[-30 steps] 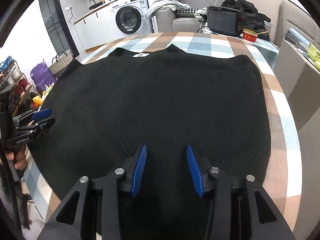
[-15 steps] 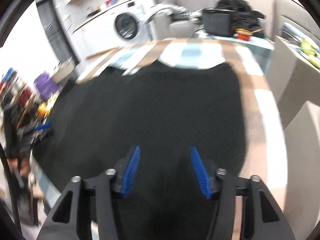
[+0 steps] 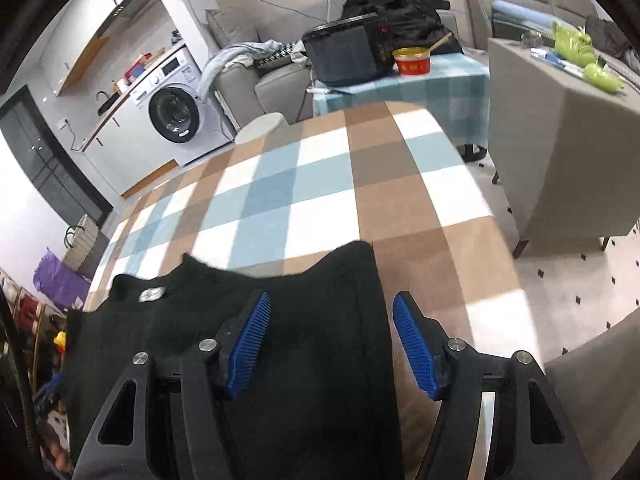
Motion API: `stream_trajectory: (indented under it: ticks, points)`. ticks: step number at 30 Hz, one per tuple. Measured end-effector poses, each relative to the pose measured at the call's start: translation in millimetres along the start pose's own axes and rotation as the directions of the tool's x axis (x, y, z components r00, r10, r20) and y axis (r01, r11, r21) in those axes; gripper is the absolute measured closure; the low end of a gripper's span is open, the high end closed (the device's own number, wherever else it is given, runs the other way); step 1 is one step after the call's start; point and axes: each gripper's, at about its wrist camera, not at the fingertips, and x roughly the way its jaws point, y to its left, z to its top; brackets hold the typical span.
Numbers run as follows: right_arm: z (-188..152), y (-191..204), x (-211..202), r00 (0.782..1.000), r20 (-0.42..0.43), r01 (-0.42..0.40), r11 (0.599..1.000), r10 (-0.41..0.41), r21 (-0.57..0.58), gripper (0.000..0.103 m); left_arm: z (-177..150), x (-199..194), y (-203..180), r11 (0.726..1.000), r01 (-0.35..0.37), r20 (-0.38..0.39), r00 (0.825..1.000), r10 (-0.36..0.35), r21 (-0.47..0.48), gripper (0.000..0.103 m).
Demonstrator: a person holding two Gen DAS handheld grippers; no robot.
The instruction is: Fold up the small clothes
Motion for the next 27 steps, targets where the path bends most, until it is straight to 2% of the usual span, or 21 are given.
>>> stream_trajectory:
  ticks: [1, 3, 4, 5, 7, 8, 9, 10, 14, 15, 16, 19, 20, 22, 24, 27]
  points:
    - [3, 0, 8, 1.000, -0.011, 0.016, 1.000, -0.016, -0.010, 0.041, 0, 2, 2, 1.000, 0.001, -0.003, 1.000, -0.001, -0.004, 0.040]
    - [5, 3, 19, 0.999, -0.033, 0.029, 0.999, -0.030, -0.041, 0.074, -3, 8, 1, 1.000, 0.005, -0.009, 1.000, -0.005, -0.011, 0.040]
    - [5, 5, 21, 0.998, -0.039, 0.037, 0.998, -0.040, -0.059, 0.082, -3, 10, 2, 1.000, 0.006, -0.013, 1.000, -0.006, -0.016, 0.040]
    - [5, 7, 19, 0.999, -0.025, 0.043, 0.995, -0.046, -0.088, 0.097, -4, 11, 2, 1.000, 0.005, -0.015, 1.000, -0.005, -0.018, 0.040]
    - [3, 12, -2, 0.996, 0.069, -0.047, 0.990, 0.056, -0.132, 0.097, -5, 14, 3, 1.000, 0.007, -0.018, 1.000, -0.007, -0.021, 0.040]
    - [2, 12, -16, 0.985, 0.132, -0.090, 0.985, 0.109, -0.147, 0.097, -4, 14, 4, 1.000, 0.005, -0.019, 1.000, -0.006, -0.023, 0.040]
    - [3, 11, -28, 0.976, 0.191, -0.080, 0.986, 0.107, -0.144, 0.097, -5, 15, 5, 1.000, 0.006, -0.020, 1.000, -0.007, -0.027, 0.040]
    - [4, 9, -31, 0.971, 0.214, -0.078, 0.988, 0.105, -0.132, 0.097, -5, 17, 5, 1.000, 0.008, -0.022, 1.000, -0.009, -0.029, 0.040]
    - [7, -2, -15, 0.985, 0.173, -0.011, 0.997, 0.024, -0.072, 0.096, -8, 21, 7, 0.999, 0.002, -0.035, 0.999, -0.003, -0.034, 0.040]
    - [7, -5, -9, 0.989, 0.145, 0.001, 0.998, 0.007, -0.059, 0.088, -8, 22, 7, 0.999, -0.004, -0.037, 0.999, 0.002, -0.037, 0.040]
    - [9, -8, 1, 0.995, 0.095, 0.020, 0.999, -0.016, -0.043, 0.086, -9, 22, 7, 0.999, -0.005, -0.038, 0.999, 0.003, -0.037, 0.040]
    - [6, -11, 5, 0.995, 0.064, 0.073, 0.997, -0.072, -0.023, 0.084, -11, 18, 5, 1.000, -0.013, -0.040, 0.999, 0.012, -0.028, 0.040]
    - [4, -10, 1, 0.995, 0.073, 0.070, 0.997, -0.067, -0.031, 0.084, -12, 17, 3, 1.000, -0.013, -0.042, 0.999, 0.012, -0.022, 0.040]
    - [-5, -5, -12, 0.996, 0.080, 0.041, 0.998, -0.037, -0.048, 0.077, -15, 14, -1, 1.000, -0.008, -0.045, 0.999, 0.007, -0.014, 0.039]
    - [-17, 2, -25, 0.997, 0.071, 0.008, 0.998, -0.004, -0.067, 0.062, -18, 10, -8, 1.000, 0.005, -0.048, 0.999, -0.004, 0.006, 0.039]
    - [-38, 22, -44, 0.999, 0.046, -0.023, 0.990, 0.029, -0.138, 0.055, -24, 7, -25, 0.999, 0.018, -0.053, 0.998, -0.015, 0.047, 0.038]
